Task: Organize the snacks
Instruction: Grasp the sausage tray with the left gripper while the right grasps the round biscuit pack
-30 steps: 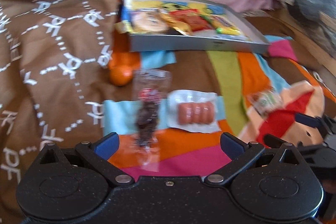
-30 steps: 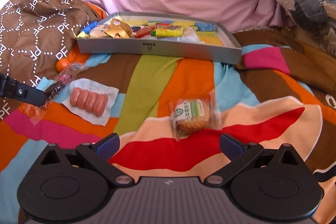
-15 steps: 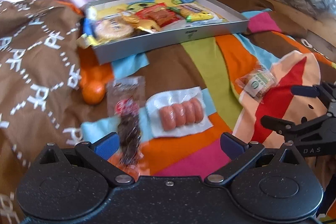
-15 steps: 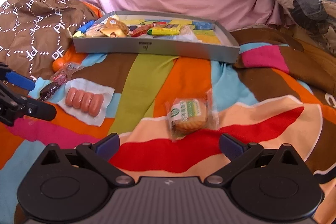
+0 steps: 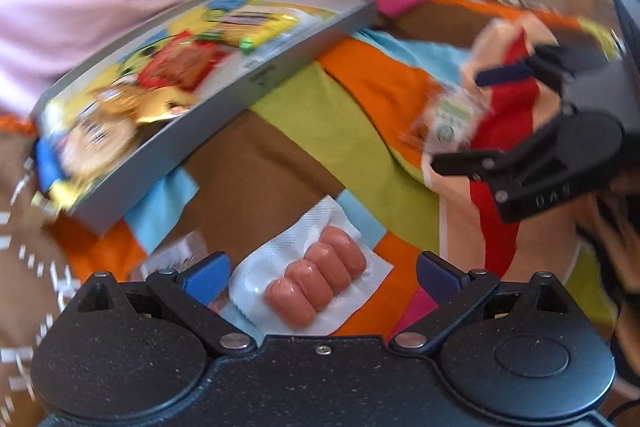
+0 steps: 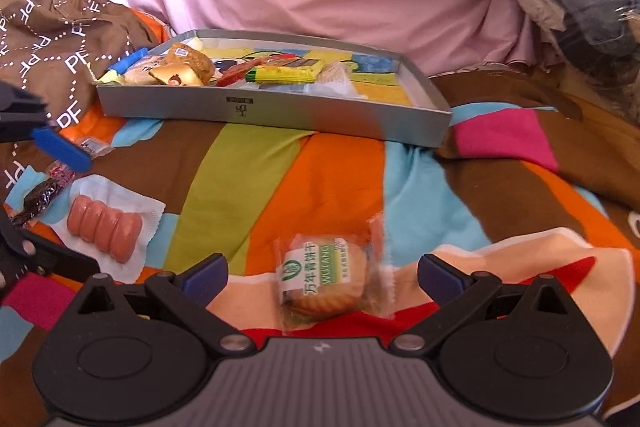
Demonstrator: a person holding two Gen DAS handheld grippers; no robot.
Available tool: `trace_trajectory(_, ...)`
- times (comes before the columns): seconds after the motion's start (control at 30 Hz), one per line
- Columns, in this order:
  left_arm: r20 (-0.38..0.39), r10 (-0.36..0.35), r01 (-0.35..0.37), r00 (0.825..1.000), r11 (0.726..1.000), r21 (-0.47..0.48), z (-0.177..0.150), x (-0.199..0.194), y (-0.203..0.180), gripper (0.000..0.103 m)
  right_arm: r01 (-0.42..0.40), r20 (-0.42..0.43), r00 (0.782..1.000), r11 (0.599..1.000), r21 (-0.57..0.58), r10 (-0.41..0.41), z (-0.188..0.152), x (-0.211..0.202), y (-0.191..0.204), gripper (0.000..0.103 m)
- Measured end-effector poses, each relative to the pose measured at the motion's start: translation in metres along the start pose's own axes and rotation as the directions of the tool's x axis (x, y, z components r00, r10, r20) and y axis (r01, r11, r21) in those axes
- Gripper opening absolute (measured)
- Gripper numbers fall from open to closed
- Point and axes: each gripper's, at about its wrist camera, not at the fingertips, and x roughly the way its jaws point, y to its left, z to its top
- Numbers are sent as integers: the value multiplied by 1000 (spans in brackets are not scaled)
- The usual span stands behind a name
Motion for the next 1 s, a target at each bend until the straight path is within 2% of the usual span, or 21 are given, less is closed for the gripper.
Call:
trace_trajectory(0.07,-18,-2,3,1000,997,79,0,6,-3,99,-2,-13,1000,1000,-9,1,-2,4,3,103)
trace_trajectory(0.13,-29,2,3,1000,982,187,-1,10,-8,99,-5,-16,1000,1000,-18,5,-4,5,5,103)
trace_trajectory(0.27,-43,18,1,999,915,403,-6,14,-16,99,-11,-21,1000,999,-30,10,-6,7,7,103)
trace_trajectory(0.4,-41,21,2,999,862,508,-3,15,-20,99,1,-33,999,999,-47,-3,-6,10,10,103)
trace_trajectory(0.53,-44,-7,30,999,825,564,-4,12,-22,88,22,-33,999,997,-68,-24,-4,13,13,103)
trace_trajectory(0.63,-44,-23,43,999,837,546,-7,9,-20,82,27,-26,999,996,-88,-29,-3,14,16,99)
trace_trajectory(0.73,-48,-28,49,998,849,527,-8,9,-18,75,21,-30,999,994,-104,-24,-4,15,18,91)
trace_trajectory(0.87,-59,-33,56,998,886,460,-5,8,-13,72,-20,-43,999,992,-123,15,-3,16,21,73)
trace_trajectory(1.0,-70,-30,55,997,919,389,-3,7,-11,71,-50,-44,998,988,-146,44,-3,13,27,62)
